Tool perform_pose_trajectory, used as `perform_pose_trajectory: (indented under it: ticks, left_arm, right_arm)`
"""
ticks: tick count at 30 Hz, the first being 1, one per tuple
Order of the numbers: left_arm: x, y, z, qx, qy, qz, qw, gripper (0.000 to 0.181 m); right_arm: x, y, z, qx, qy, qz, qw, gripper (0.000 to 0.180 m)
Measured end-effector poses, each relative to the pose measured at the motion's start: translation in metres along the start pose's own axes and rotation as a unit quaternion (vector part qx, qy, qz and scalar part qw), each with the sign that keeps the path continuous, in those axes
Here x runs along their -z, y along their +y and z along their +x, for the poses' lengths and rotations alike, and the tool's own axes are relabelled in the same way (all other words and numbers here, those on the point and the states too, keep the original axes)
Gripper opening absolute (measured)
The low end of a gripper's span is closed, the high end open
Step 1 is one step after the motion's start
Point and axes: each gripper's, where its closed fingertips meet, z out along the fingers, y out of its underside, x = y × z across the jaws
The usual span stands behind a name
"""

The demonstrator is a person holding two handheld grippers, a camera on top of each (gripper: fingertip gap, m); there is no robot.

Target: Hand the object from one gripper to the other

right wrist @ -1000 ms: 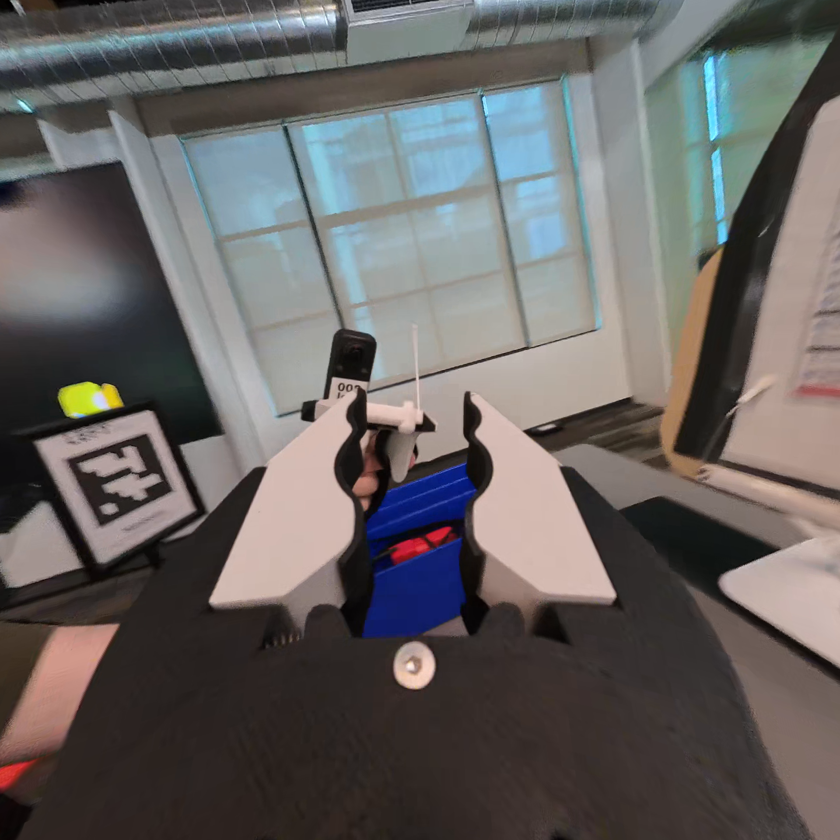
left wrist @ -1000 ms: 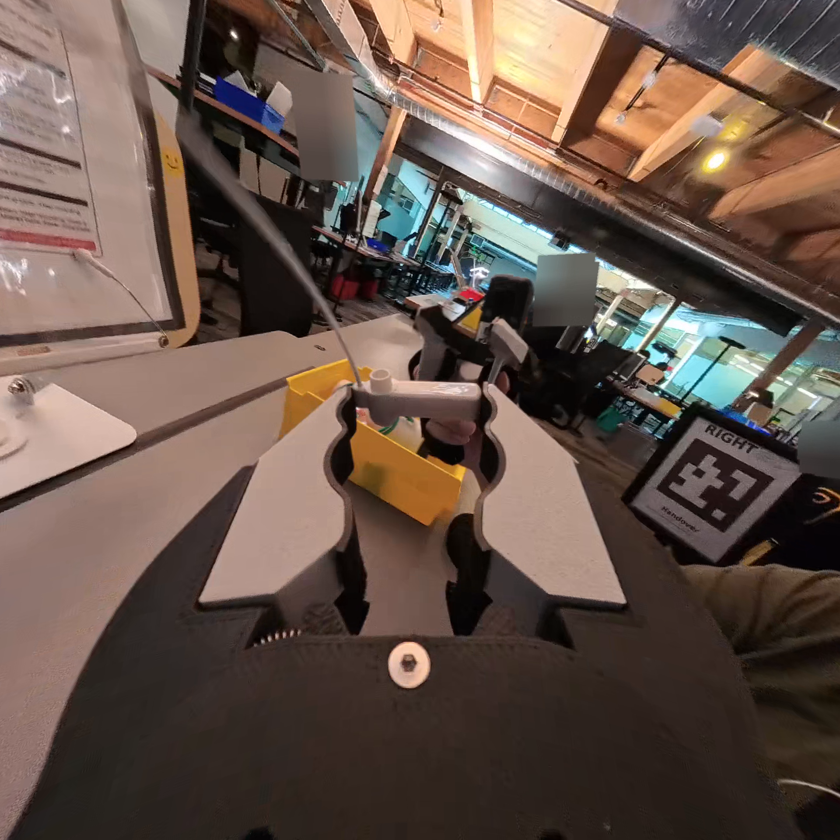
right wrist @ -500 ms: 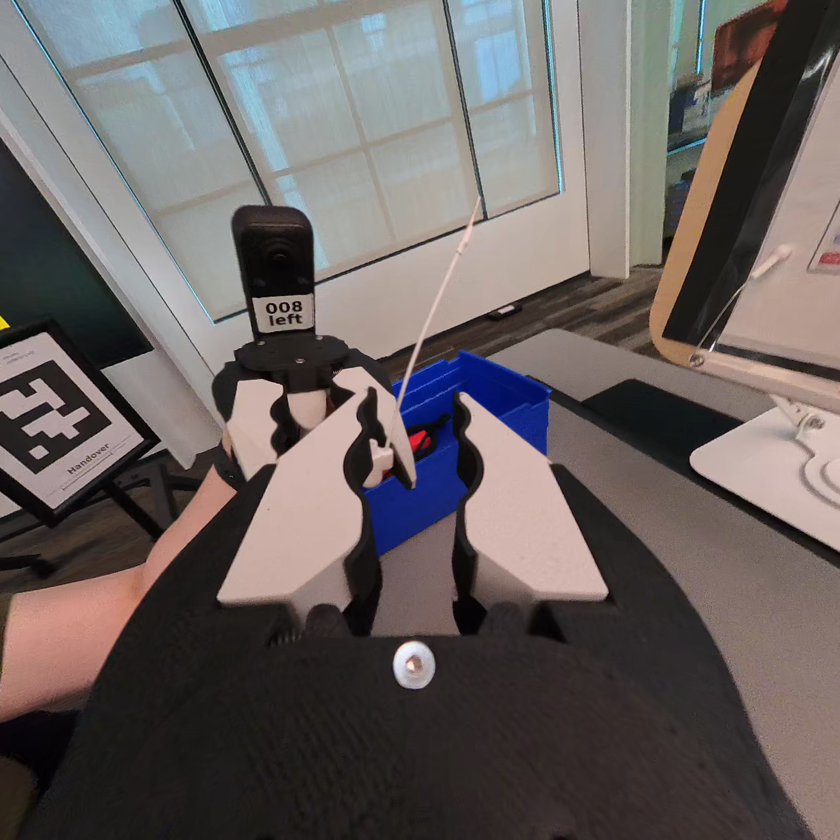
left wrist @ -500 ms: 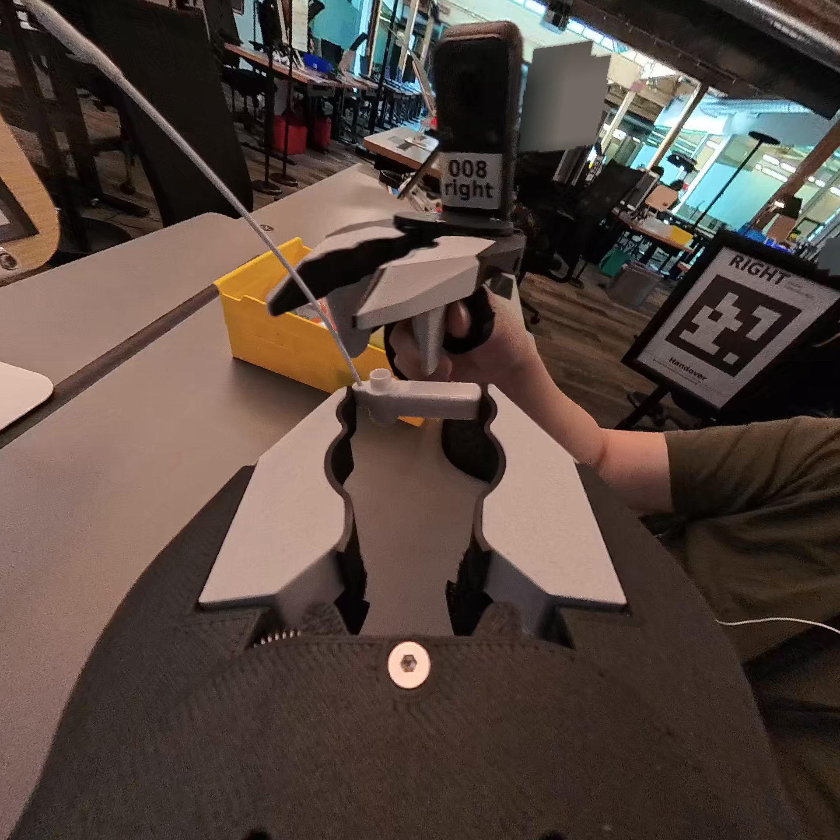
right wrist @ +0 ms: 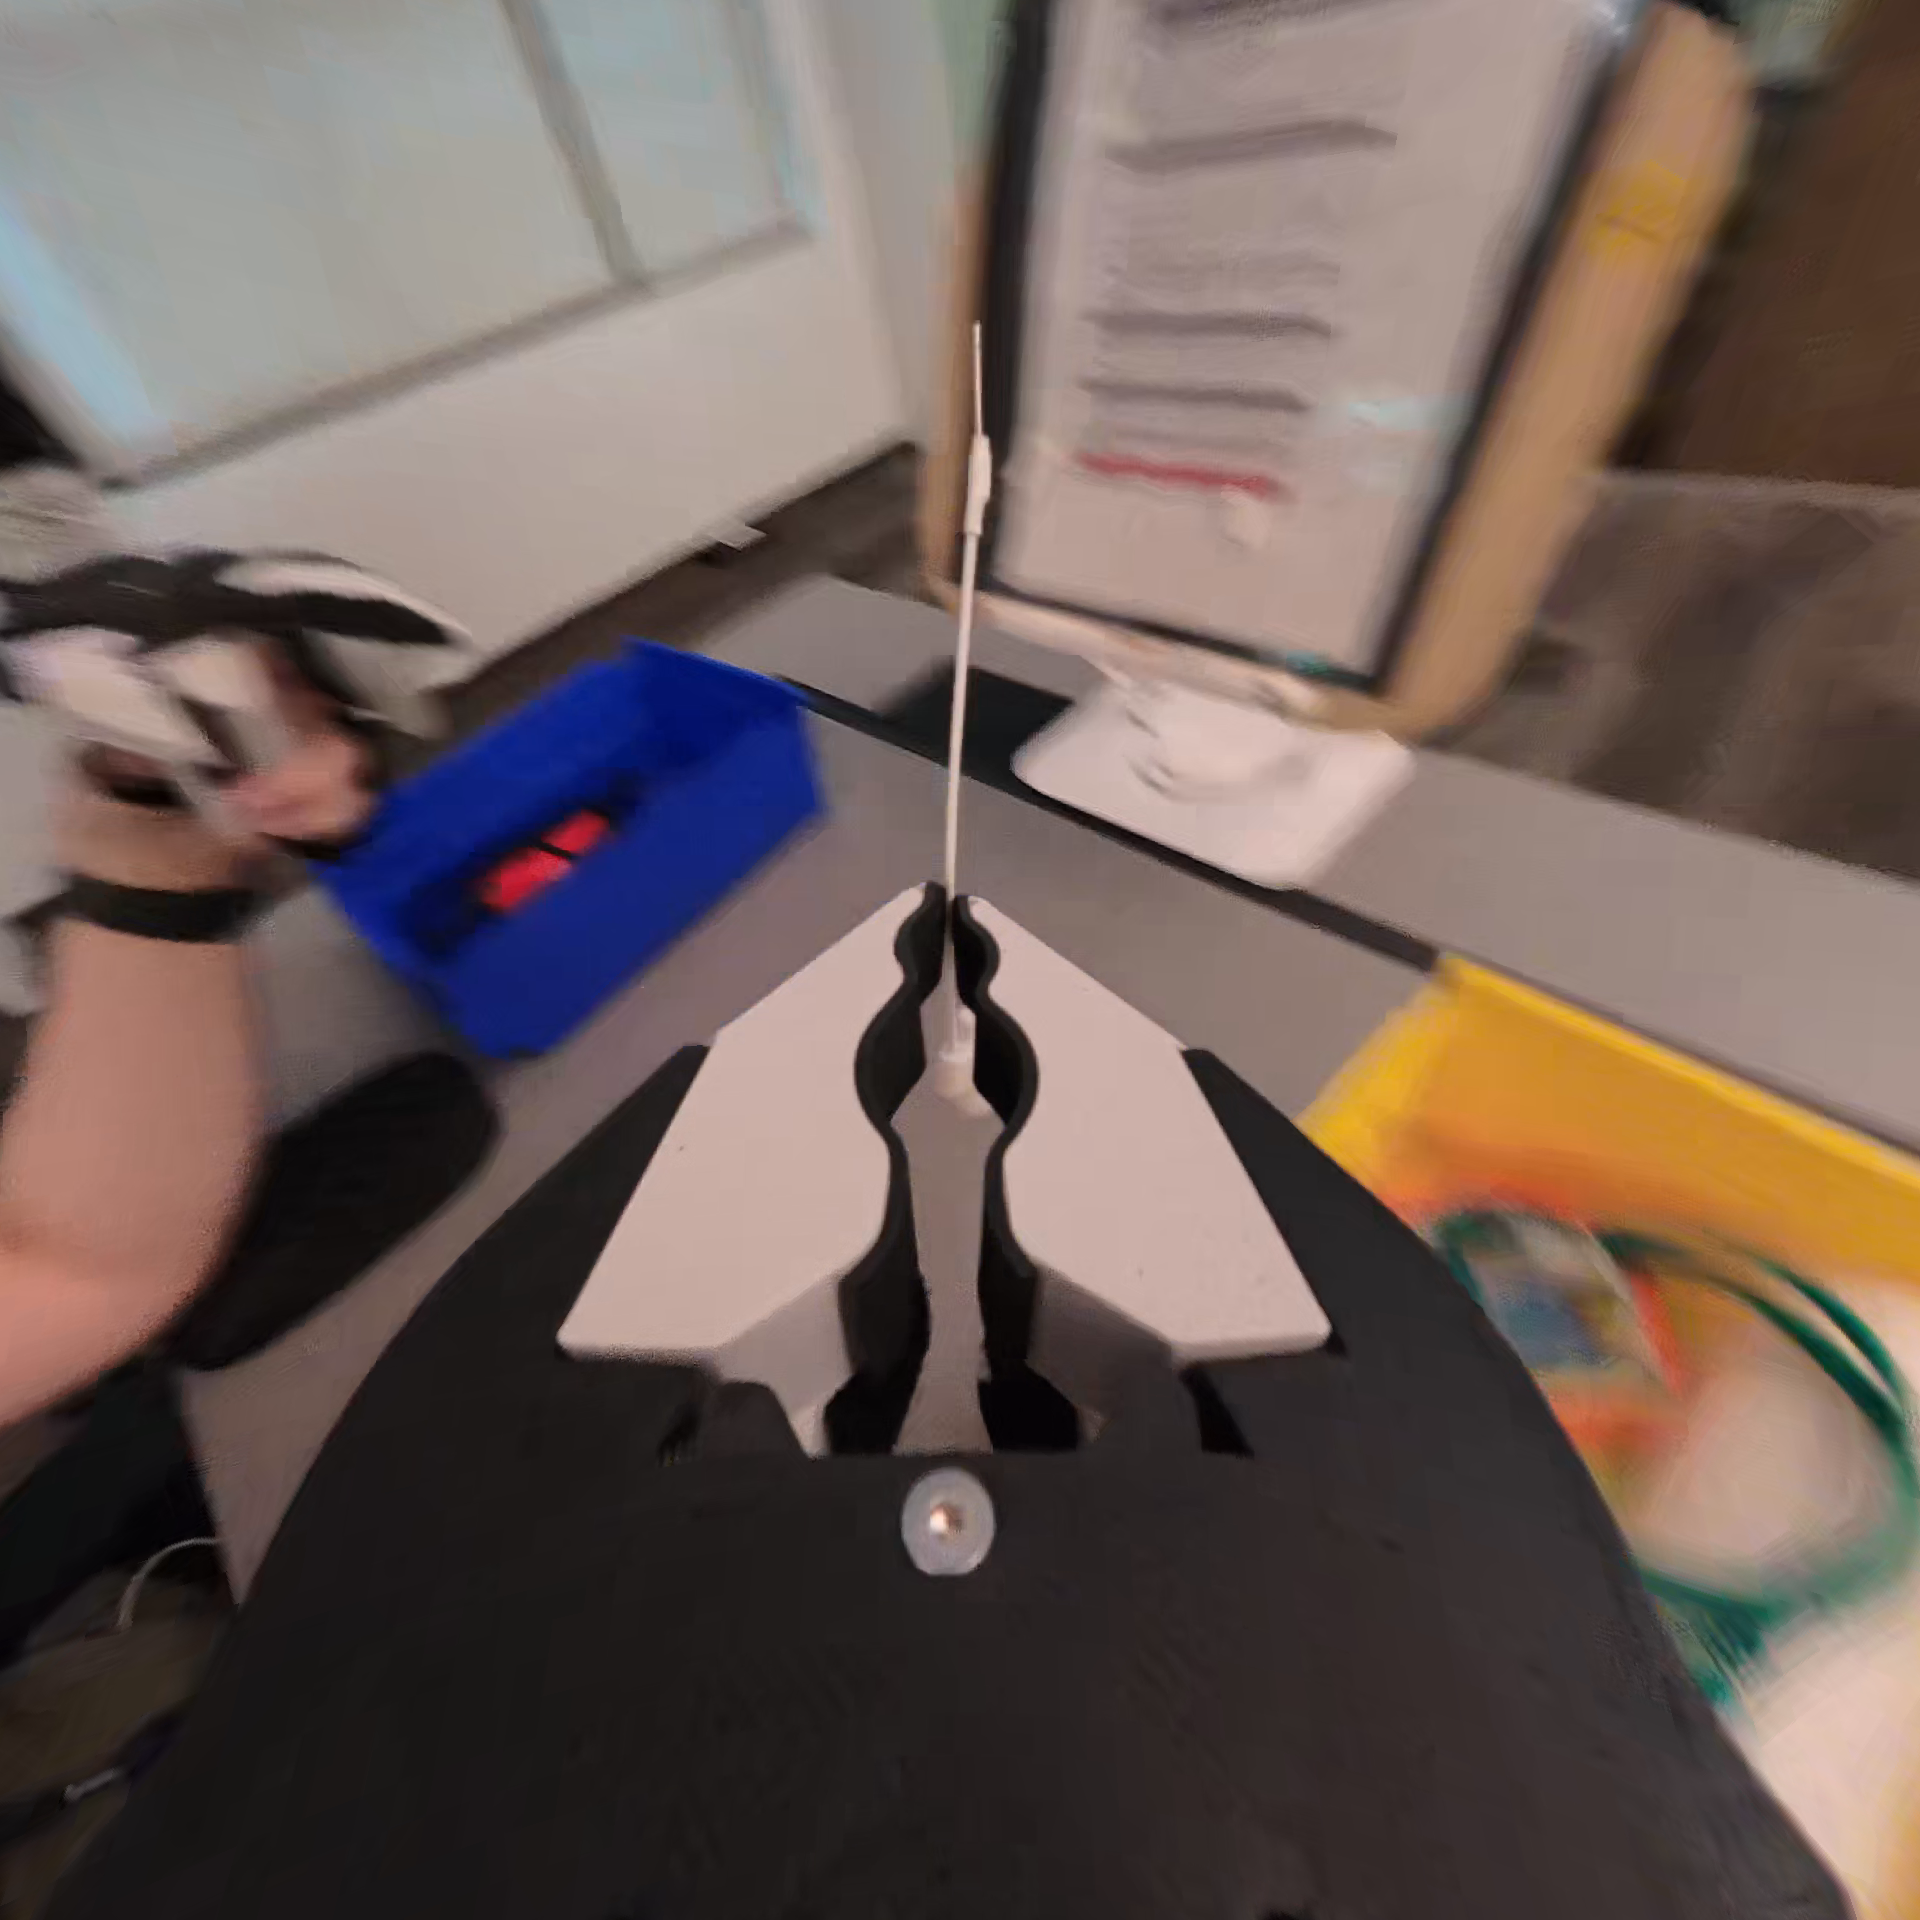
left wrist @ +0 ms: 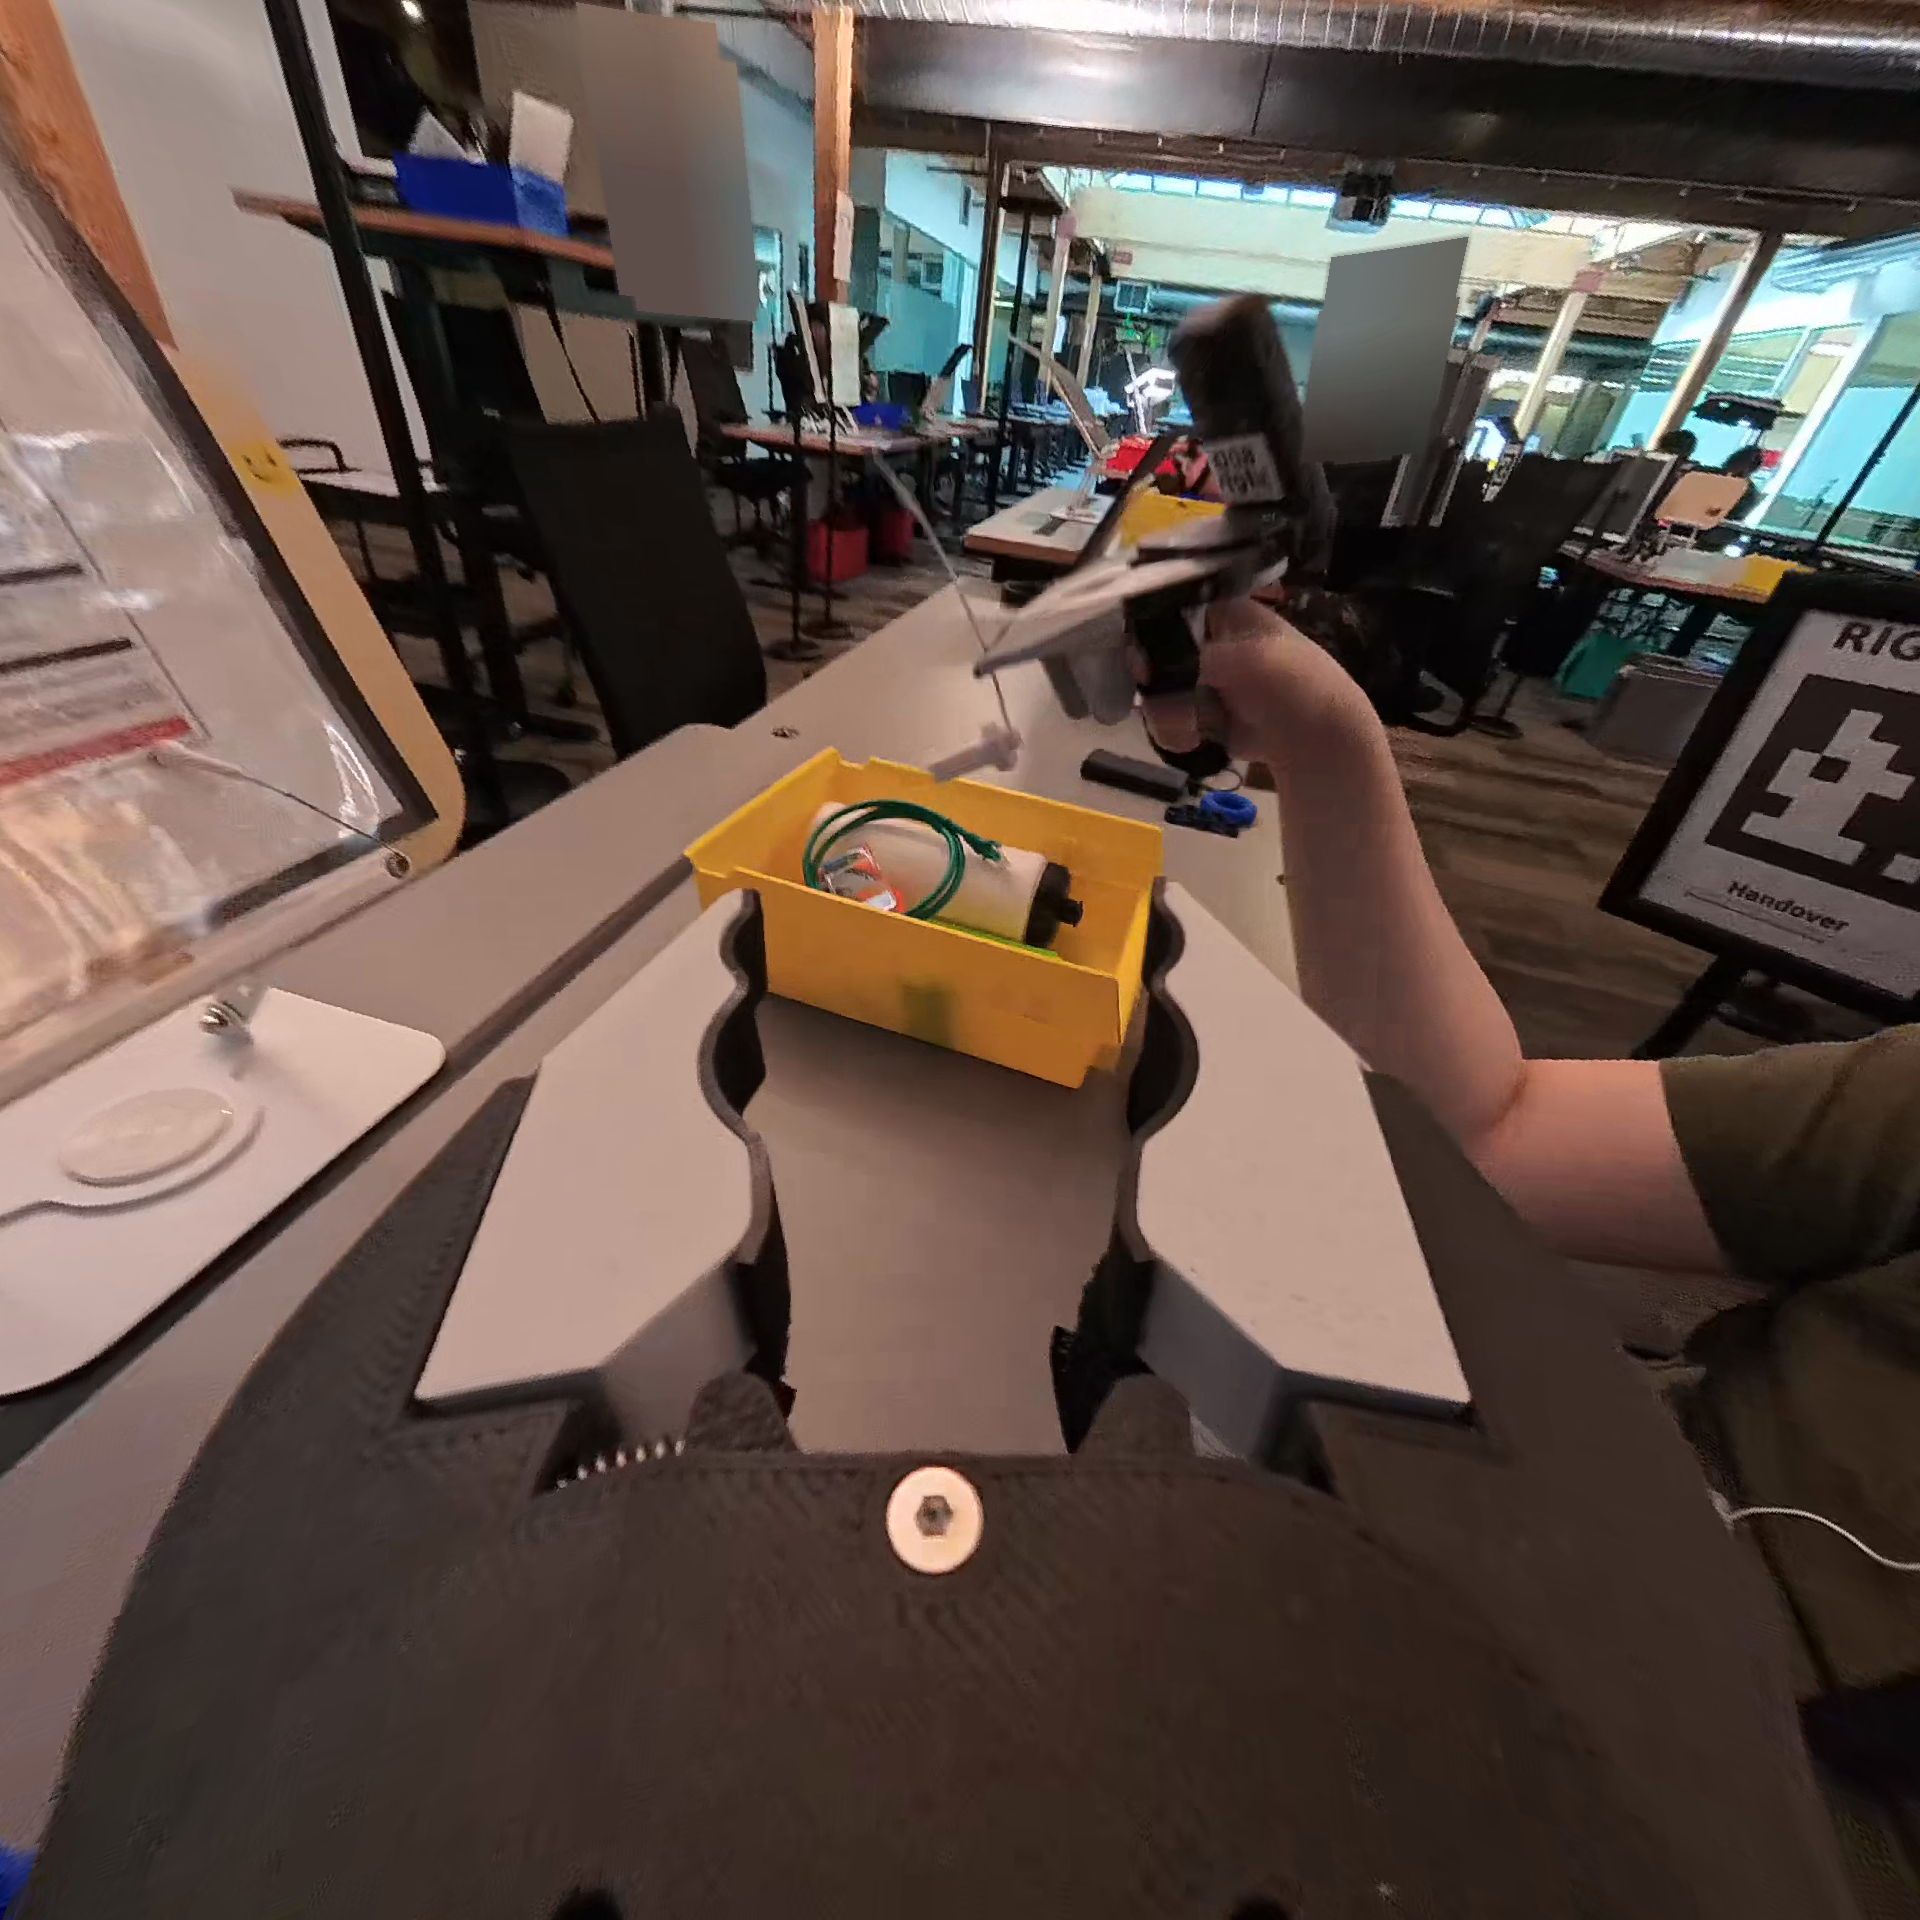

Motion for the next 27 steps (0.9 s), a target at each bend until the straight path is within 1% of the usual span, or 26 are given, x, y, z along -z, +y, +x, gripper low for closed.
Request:
perform_pose_trajectory:
  ticks: [1, 3, 5, 6, 8, 11, 13, 15, 17, 19, 21, 22, 24, 27]
  left_arm:
    - [0.006, -0.004, 0.001, -0.004, -0.004, 0.005, 1.0, 0.071]
    - [0.015, -0.008, 0.003, -0.011, -0.011, 0.004, 1.0, 0.071]
    - [0.022, -0.008, 0.006, -0.019, -0.014, -0.002, 1.0, 0.07]
    - [0.025, -0.01, 0.006, -0.021, -0.018, -0.001, 1.0, 0.07]
    - [0.031, -0.014, 0.007, -0.023, -0.022, 0.008, 0.999, 0.069]
    - [0.039, -0.019, 0.009, -0.023, -0.02, 0.018, 0.999, 0.068]
    - [0.043, -0.02, 0.007, -0.024, -0.027, 0.02, 0.999, 0.067]
    - [0.047, -0.02, 0.003, -0.022, -0.034, 0.022, 0.999, 0.067]
    - [0.051, -0.02, -0.001, -0.02, -0.044, 0.023, 0.999, 0.067]
    - [0.057, -0.019, -0.011, -0.016, -0.071, 0.018, 0.997, 0.069]
    - [0.068, -0.012, -0.031, -0.02, -0.129, -0.004, 0.991, 0.07]
    - [0.076, -0.005, -0.044, -0.023, -0.167, -0.023, 0.985, 0.07]
    - [0.1, 0.015, -0.073, -0.022, -0.252, -0.078, 0.964, 0.07]
    - [0.146, 0.056, -0.113, 0.006, -0.367, -0.182, 0.912, 0.066]
  right_arm:
    - [0.017, 0.015, 0.025, -0.022, 0.039, -0.02, 0.999, 0.0]
    - [0.038, 0.046, 0.064, -0.093, 0.07, -0.053, 0.992, 0.0]
    - [0.046, 0.081, 0.096, -0.153, 0.093, -0.096, 0.979, 0.0]
    - [0.047, 0.101, 0.109, -0.169, 0.11, -0.129, 0.971, 0.0]
    - [0.042, 0.138, 0.122, -0.175, 0.119, -0.205, 0.955, 0.0]
    - [0.029, 0.183, 0.128, -0.164, 0.109, -0.308, 0.931, 0.0]
    - [0.021, 0.204, 0.129, -0.164, 0.099, -0.352, 0.916, 0.0]
    - [0.013, 0.214, 0.132, -0.164, 0.099, -0.373, 0.908, 0.0]
    - [0.01, 0.214, 0.136, -0.168, 0.116, -0.375, 0.904, 0.002]
    - [0.011, 0.203, 0.135, -0.168, 0.121, -0.355, 0.912, 0.015]
    - [0.013, 0.183, 0.133, -0.157, 0.127, -0.319, 0.926, 0.023]
    - [0.015, 0.172, 0.132, -0.147, 0.135, -0.302, 0.932, 0.023]
    - [0.022, 0.146, 0.131, -0.117, 0.161, -0.264, 0.944, 0.024]
    - [0.031, 0.095, 0.125, -0.052, 0.198, -0.178, 0.963, 0.025]
